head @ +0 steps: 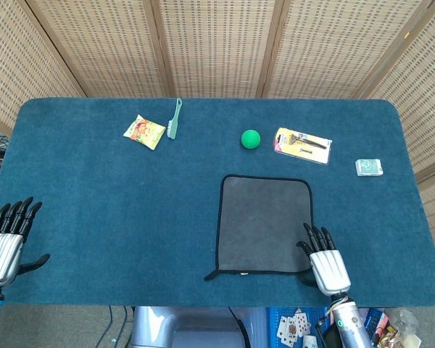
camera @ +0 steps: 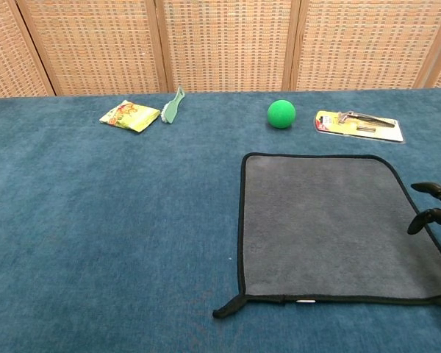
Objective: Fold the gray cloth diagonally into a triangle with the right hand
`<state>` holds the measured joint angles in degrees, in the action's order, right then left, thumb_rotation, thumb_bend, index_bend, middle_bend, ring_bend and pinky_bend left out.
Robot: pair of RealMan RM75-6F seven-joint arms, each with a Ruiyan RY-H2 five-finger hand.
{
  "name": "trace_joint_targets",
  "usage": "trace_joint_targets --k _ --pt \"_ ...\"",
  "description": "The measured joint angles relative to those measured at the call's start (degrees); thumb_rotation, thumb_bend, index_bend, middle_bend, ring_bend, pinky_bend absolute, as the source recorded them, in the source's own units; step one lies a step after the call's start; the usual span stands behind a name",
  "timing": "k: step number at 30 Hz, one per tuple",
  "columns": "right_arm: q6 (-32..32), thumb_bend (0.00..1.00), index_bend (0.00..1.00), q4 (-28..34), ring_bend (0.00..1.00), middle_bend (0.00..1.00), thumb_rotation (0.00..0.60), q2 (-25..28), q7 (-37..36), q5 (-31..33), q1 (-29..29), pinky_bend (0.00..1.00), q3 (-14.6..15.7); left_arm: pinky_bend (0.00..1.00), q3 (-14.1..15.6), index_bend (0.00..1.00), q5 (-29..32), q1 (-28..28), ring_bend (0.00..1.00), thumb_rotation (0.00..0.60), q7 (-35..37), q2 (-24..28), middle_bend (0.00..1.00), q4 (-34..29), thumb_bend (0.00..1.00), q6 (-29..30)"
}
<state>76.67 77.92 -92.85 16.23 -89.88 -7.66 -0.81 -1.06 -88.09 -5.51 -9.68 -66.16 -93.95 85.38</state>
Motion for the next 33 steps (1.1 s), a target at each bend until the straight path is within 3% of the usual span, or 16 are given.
trace_joint_targets --k 24,29,33 --pt "-2.78 0.01 0.3 -3.21 0.0 0.0 0.6 -0.61 -0.38 3.19 -1.33 0.0 0.15 0.0 0.09 0.0 -0.21 -0.1 0.0 0.6 -0.44 -0.26 0.0 -0.12 0.11 -0.08" --pt "-3.01 0.3 0.3 -3.7 0.0 0.0 0.6 -1.09 -0.72 3.19 -1.92 0.0 0.05 0.0 0.07 0.0 -0.29 -0.13 0.0 0.6 -0.24 -0.29 0.0 0.0 0.11 -0.05" --pt "-3.2 0.45 0.3 -3.96 0.0 0.0 0.6 -1.34 -0.99 3.28 -2.12 0.0 0.06 0.0 0.04 0.0 -0.23 -0.17 0.0 0.6 -0.01 -0.27 0.0 0.04 0.11 -0.12"
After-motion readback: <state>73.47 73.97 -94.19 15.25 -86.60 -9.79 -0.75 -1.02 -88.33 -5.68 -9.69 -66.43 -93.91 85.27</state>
